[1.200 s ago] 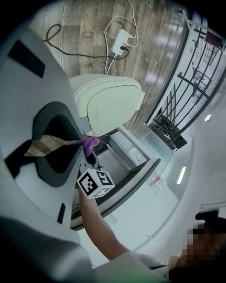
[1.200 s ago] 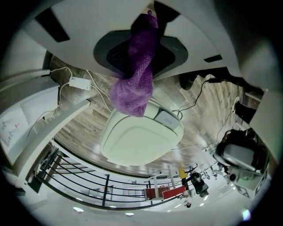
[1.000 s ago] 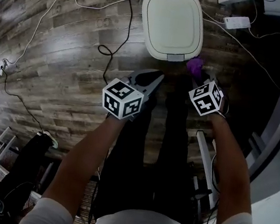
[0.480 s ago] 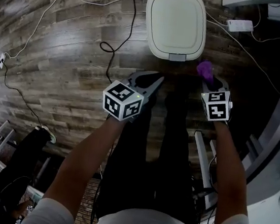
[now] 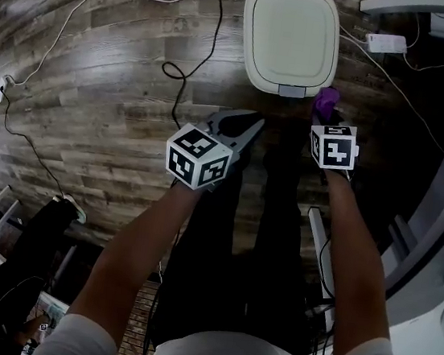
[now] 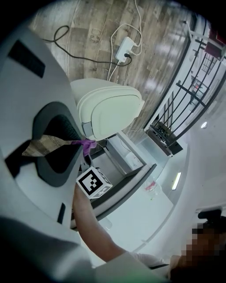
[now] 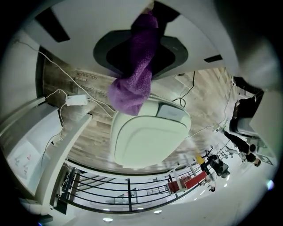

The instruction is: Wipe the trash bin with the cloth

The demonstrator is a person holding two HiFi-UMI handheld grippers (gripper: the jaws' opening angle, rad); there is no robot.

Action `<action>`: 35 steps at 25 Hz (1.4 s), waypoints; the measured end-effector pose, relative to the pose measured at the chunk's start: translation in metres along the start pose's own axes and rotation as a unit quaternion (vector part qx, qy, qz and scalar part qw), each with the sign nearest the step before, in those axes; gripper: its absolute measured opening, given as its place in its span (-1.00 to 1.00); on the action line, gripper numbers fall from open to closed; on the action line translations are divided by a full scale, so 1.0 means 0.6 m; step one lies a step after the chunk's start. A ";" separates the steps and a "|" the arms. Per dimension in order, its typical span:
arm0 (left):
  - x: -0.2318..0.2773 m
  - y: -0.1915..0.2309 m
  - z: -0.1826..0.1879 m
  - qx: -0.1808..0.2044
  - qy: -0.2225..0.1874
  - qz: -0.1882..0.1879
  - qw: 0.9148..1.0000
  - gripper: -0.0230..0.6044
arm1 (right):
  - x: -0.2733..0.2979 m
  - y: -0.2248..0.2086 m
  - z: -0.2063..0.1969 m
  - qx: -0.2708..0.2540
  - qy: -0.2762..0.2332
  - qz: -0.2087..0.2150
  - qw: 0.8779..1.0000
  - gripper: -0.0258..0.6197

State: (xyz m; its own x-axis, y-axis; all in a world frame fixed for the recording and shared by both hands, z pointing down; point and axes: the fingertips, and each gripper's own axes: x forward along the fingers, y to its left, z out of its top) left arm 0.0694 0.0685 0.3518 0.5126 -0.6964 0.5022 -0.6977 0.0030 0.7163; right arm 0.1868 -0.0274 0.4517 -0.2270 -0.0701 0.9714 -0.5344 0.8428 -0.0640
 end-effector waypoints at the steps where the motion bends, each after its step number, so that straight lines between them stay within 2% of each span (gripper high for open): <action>1: -0.002 0.001 0.001 -0.001 -0.002 -0.001 1.000 -0.83 | 0.001 0.010 -0.002 -0.005 0.004 0.002 1.000 -0.59; 9: -0.033 0.023 -0.006 -0.009 -0.009 0.005 1.000 -0.83 | 0.006 0.093 0.008 -0.068 0.014 0.020 0.997 -0.59; 16: -0.061 0.053 -0.009 -0.018 -0.016 0.016 1.000 -0.83 | 0.012 0.106 0.013 -0.024 0.029 -0.004 0.999 -0.59; 21: -0.073 0.067 -0.004 -0.023 -0.024 0.018 0.999 -0.83 | 0.017 0.123 0.010 -0.018 0.046 -0.001 0.999 -0.59; 25: -0.080 0.071 0.004 -0.024 -0.030 0.017 0.999 -0.83 | 0.024 0.171 0.017 -0.024 0.057 0.025 0.998 -0.59; 30: -0.096 0.088 0.012 -0.026 -0.038 0.023 0.999 -0.83 | 0.031 0.251 0.057 -0.054 0.039 0.069 0.995 -0.59; 33: -0.110 0.100 0.015 -0.028 -0.044 0.029 0.998 -0.83 | 0.027 0.291 0.084 -0.091 0.031 0.095 0.991 -0.59; 35: -0.120 0.107 0.017 -0.029 -0.048 0.032 0.998 -0.83 | 0.015 0.324 0.114 -0.135 0.012 0.121 0.983 -0.59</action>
State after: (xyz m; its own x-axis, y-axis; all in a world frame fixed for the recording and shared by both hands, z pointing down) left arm -0.0170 0.1116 0.3567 0.4153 -0.7589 0.5016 -0.6958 0.0901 0.7125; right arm 0.0253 0.0995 0.4324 -0.2989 0.1595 0.9409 -0.2318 0.9443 -0.2337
